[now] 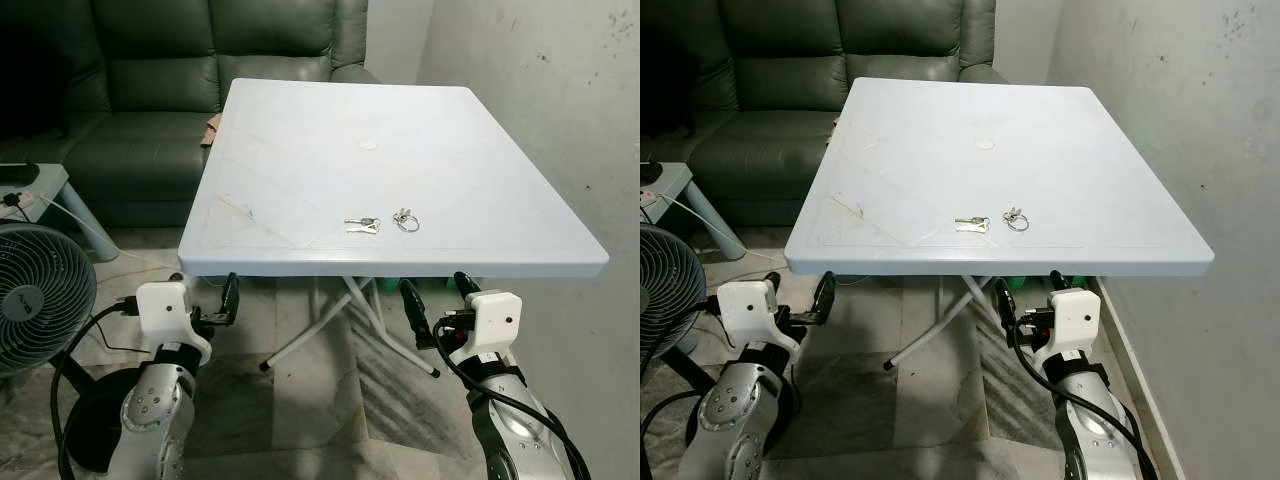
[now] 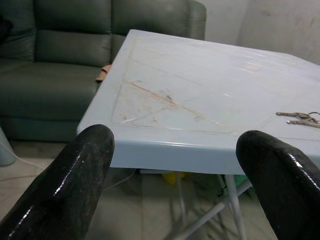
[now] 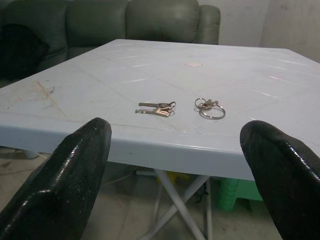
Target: Hang keys on a hook
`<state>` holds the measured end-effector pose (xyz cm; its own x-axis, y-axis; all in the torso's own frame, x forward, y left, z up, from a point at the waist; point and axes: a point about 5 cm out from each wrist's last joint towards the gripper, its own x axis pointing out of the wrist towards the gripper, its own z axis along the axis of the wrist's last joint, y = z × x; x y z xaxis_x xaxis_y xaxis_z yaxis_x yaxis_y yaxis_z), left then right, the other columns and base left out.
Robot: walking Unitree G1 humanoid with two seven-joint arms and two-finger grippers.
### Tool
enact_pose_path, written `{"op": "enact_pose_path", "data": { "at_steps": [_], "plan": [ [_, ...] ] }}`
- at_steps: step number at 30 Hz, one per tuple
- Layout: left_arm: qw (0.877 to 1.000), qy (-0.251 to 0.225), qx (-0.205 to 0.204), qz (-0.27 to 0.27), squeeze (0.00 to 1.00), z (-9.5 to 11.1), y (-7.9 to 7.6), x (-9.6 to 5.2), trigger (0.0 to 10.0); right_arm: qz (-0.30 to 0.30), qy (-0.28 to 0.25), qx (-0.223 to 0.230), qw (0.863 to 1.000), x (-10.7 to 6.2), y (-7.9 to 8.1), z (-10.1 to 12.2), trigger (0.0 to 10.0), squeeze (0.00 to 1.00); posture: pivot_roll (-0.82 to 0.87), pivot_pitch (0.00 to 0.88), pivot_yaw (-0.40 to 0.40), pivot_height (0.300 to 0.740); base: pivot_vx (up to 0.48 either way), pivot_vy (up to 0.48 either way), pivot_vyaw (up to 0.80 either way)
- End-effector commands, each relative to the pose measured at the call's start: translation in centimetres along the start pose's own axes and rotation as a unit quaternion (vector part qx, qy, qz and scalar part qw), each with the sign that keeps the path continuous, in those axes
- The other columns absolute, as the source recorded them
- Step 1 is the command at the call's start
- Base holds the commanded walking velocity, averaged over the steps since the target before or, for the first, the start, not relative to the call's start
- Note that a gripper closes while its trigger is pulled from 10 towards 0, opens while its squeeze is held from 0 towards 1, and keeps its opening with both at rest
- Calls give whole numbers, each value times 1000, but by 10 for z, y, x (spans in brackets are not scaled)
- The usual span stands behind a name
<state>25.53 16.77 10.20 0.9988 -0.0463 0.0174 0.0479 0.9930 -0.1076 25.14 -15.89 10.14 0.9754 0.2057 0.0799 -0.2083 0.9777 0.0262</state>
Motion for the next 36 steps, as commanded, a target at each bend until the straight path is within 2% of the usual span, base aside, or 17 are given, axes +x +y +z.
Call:
{"op": "enact_pose_path", "data": {
  "at_steps": [1,11,14,29,36],
  "plan": [
    [1000,-6,6,-2,0,6,-1,2,10000,4,-6,1,1000,3,2,5,10000,0,-10,0,-23,740,0,0,0],
    [1000,-6,22,-6,0,7,-3,2,10000,5,-6,1,1000,4,2,4,10000,0,-8,0,-21,740,0,0,0],
    [1000,-10,2,-21,0,8,-7,1,10000,7,-8,1,1000,5,3,5,10000,0,-8,0,-21,740,0,0,0],
    [999,-6,2,-44,0,7,-12,1,10000,9,-8,0,1000,6,3,6,10000,0,-8,0,-24,740,0,0,0],
    [999,-10,5,-51,0,8,-15,2,10000,11,-8,0,1000,7,5,6,10000,0,-7,0,-24,740,316,0,0]
  ]
}}
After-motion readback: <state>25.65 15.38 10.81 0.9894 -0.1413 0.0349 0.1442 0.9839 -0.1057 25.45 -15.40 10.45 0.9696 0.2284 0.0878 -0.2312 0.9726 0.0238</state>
